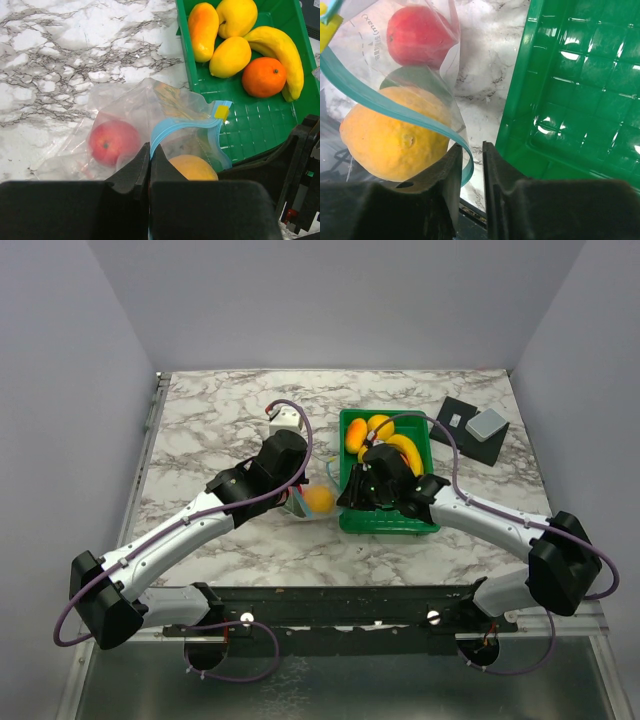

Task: Place the food in the zip-top bag and seal the zipper
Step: Adjust the zipper food storage bag at the center of the board.

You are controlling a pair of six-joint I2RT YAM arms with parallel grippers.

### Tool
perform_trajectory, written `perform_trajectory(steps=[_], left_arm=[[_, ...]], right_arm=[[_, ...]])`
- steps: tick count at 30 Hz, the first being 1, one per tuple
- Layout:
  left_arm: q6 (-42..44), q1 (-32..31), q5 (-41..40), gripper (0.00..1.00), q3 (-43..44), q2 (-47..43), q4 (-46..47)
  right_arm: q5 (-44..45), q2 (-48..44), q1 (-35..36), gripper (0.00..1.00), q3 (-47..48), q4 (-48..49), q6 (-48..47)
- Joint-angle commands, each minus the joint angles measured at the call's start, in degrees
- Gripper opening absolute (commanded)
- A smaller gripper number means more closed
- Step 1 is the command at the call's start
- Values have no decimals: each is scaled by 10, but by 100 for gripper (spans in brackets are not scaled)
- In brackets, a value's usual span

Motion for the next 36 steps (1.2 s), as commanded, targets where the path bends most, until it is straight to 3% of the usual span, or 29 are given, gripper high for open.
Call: perform_trajectory(steps=[1, 5, 6, 17, 29, 36], left_arm=[[2, 3, -4, 0, 18, -8, 0], [2, 3, -8, 0, 21, -14, -5], [2, 4, -11, 0, 23, -16, -8], [33, 7, -66, 1, 65, -46, -49], [51, 8, -90, 2, 167, -83, -99], [23, 8, -92, 1, 83, -81, -76]], right_arm=[[-3, 8, 4, 24, 6, 17, -2], [3, 6, 4, 2, 28, 11, -14], [5, 5, 4, 1, 37, 7, -21], [58, 0, 4, 1, 178, -35, -135], [43, 19, 4, 1, 346, -125, -198], [-16, 74, 4, 1, 297, -87, -164]])
